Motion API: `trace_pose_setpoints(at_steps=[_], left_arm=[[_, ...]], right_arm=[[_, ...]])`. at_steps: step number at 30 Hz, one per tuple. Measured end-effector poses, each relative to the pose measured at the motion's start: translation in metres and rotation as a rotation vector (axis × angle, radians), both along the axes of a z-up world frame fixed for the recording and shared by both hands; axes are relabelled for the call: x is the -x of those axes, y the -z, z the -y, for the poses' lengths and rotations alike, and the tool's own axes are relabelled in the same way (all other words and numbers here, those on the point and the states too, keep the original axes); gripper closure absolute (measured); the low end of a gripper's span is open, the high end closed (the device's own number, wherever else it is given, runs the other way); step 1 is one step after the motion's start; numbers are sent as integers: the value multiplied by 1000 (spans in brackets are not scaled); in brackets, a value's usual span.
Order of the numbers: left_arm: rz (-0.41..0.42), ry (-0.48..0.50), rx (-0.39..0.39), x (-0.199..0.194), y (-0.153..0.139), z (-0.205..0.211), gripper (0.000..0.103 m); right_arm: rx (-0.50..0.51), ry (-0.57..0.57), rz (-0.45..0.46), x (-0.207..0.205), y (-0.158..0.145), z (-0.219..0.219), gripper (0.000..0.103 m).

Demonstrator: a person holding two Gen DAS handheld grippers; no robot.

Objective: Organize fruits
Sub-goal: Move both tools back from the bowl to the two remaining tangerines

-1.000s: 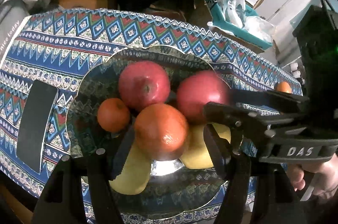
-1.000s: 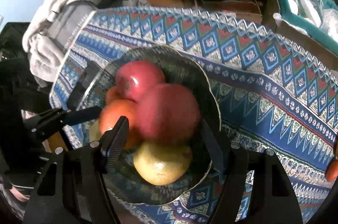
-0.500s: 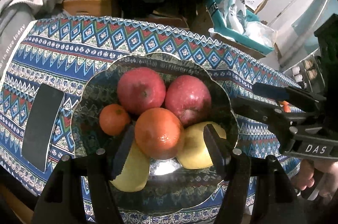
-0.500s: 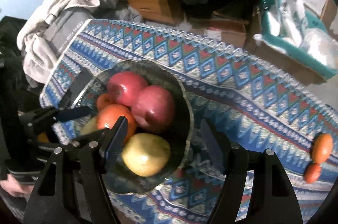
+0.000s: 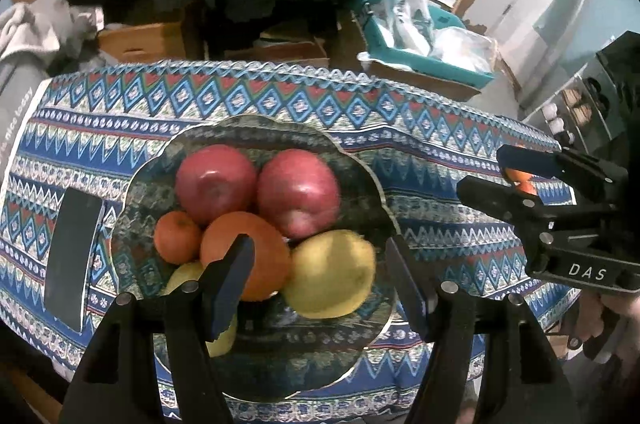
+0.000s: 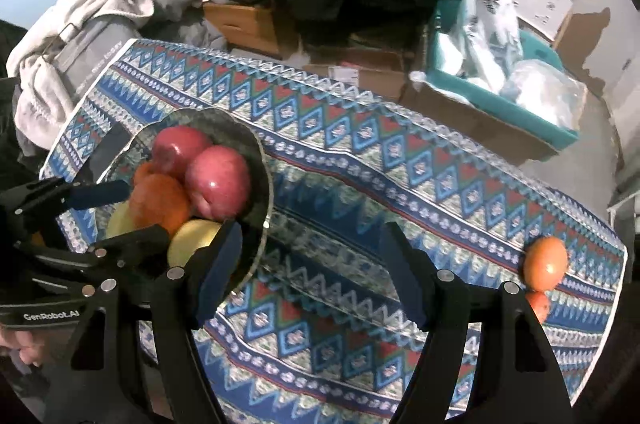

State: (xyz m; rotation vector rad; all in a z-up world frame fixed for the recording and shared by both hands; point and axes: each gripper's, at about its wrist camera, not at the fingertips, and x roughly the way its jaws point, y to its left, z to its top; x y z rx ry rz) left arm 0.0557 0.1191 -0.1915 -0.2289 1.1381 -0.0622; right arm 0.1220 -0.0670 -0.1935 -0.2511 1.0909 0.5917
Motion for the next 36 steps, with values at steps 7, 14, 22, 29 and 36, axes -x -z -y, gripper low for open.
trace_pose_setpoints(at_steps=[7, 14, 22, 29, 36], left_arm=[[6, 48, -30, -4, -6, 29, 30], [10, 107, -60, -8, -12, 61, 30], [6, 165, -97, -12, -13, 95, 30], [-8, 205, -130, -18, -9, 122, 30], [-12, 256, -164, -30, -7, 154, 30]], right_arm=[[16, 42, 30, 5, -7, 31, 26], [23, 68, 39, 10, -8, 60, 26], [18, 120, 41, 9, -8, 98, 26], [49, 155, 49, 4, -7, 133, 25], [47, 223, 14, -6, 2, 179, 25]])
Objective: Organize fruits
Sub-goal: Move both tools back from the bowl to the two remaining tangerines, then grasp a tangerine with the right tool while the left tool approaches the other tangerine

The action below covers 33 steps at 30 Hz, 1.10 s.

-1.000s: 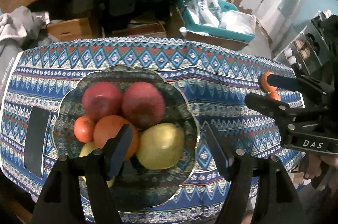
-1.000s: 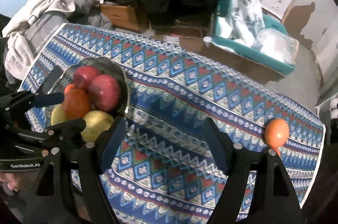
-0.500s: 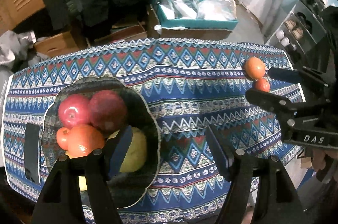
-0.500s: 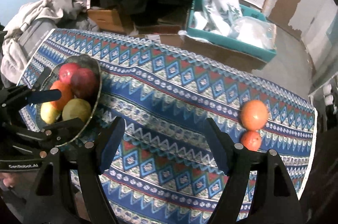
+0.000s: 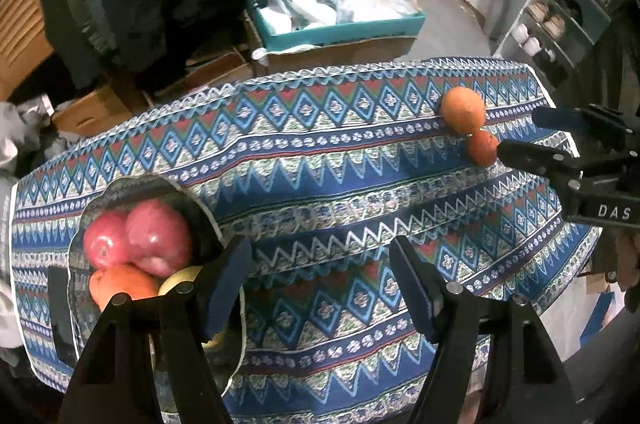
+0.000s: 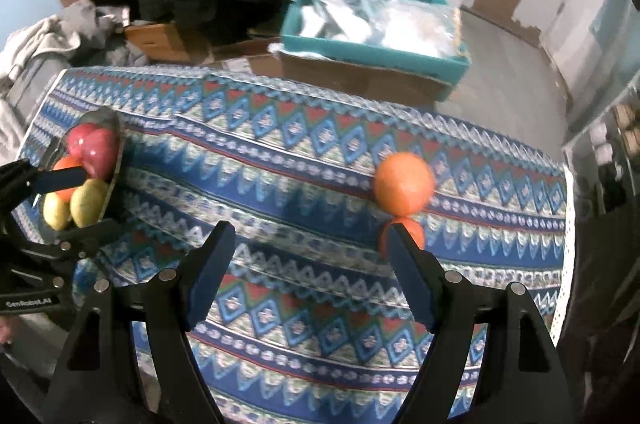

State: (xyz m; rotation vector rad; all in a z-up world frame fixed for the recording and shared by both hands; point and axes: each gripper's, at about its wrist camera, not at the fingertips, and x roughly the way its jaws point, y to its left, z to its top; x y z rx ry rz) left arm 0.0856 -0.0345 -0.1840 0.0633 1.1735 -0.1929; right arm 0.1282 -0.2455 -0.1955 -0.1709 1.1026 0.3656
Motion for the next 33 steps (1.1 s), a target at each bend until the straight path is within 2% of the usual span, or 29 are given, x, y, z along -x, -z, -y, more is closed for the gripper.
trace_pose_setpoints(at_steps=[7, 12, 31, 33], left_arm=[[-27, 36, 3, -15, 9, 26, 30], [-49, 53, 6, -26, 20, 41, 30], [-152, 50, 14, -63, 71, 57, 30], [-163, 44, 22, -64, 74, 56, 30]], right_arm=[[-6, 78, -49, -13, 23, 47, 25], [-9, 103, -80, -19, 40, 65, 25], [5, 116, -163, -56, 114, 73, 25], [2, 122, -157, -59, 117, 73, 28]])
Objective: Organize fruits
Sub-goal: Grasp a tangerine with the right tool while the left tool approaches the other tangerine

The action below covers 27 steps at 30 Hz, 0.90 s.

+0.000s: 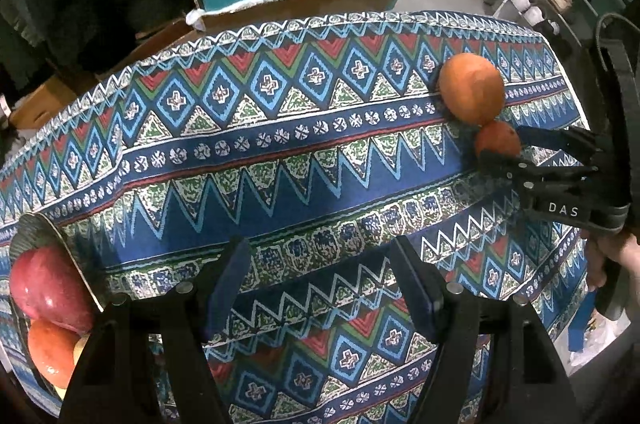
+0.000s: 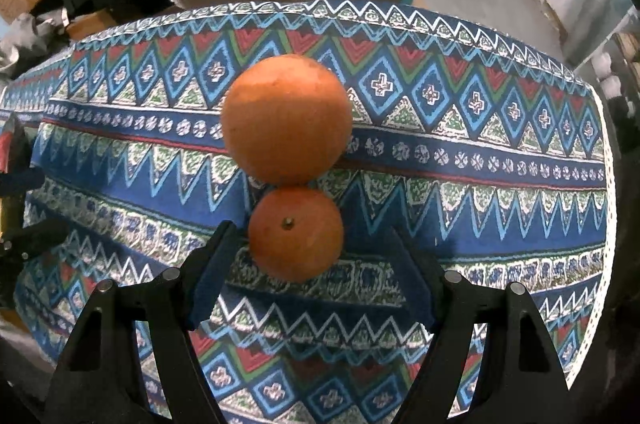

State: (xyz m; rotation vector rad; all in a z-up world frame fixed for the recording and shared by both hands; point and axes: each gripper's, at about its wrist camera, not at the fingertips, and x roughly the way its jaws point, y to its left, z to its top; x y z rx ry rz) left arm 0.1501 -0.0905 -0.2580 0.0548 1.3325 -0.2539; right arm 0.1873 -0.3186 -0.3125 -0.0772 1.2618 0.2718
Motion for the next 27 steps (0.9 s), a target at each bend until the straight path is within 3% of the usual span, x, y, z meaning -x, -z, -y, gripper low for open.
trace_pose_setpoints(at_steps=[6, 10, 20, 27], left_arm=[[-15, -4, 17, -4, 4, 4, 30], [-16, 2, 23, -6, 4, 12, 30], [-4, 35, 41, -15, -2, 49, 22], [13, 71, 57, -29, -5, 80, 22]], right_arm=[[-37, -14, -4, -5, 6, -7, 56], [-27, -25, 13, -1, 2, -9, 57], [-82, 71, 63, 5, -25, 42, 57], [-113, 126, 71, 2, -27, 68, 57]])
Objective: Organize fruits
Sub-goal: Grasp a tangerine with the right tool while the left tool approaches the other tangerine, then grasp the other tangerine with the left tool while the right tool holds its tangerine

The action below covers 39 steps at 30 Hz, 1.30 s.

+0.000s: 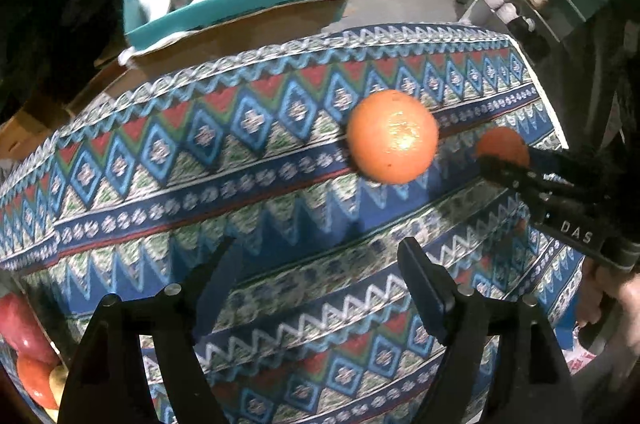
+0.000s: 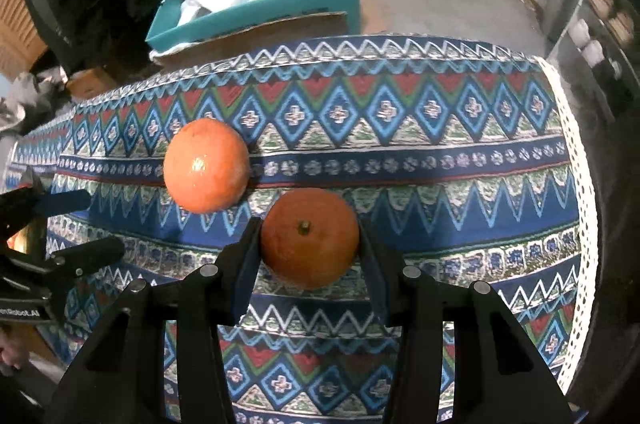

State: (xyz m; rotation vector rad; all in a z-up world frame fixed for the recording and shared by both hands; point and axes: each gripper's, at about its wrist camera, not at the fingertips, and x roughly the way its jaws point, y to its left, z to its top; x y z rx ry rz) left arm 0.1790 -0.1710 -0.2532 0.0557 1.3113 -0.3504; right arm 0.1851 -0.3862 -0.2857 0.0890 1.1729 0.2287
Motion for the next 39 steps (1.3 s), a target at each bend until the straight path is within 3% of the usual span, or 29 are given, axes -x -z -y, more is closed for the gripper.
trace_pose_setpoints(at_steps=[15, 27, 30, 33, 39], left_arm=[[-33, -11, 47, -32, 16, 55, 17], [-32, -52, 80, -49, 39, 64, 17], [-24, -63, 92, -52, 40, 62, 24], [-15, -56, 117, -53, 38, 60, 37], [36, -42, 65, -47, 35, 65, 38]], right_arm=[[-50, 71, 10, -6, 6, 33, 57], [-61, 69, 2, -5, 11, 32, 57], [-61, 71, -5, -6, 14, 32, 57], [-62, 72, -7, -7, 15, 31, 57], [-60, 59, -3, -7, 13, 25, 57]])
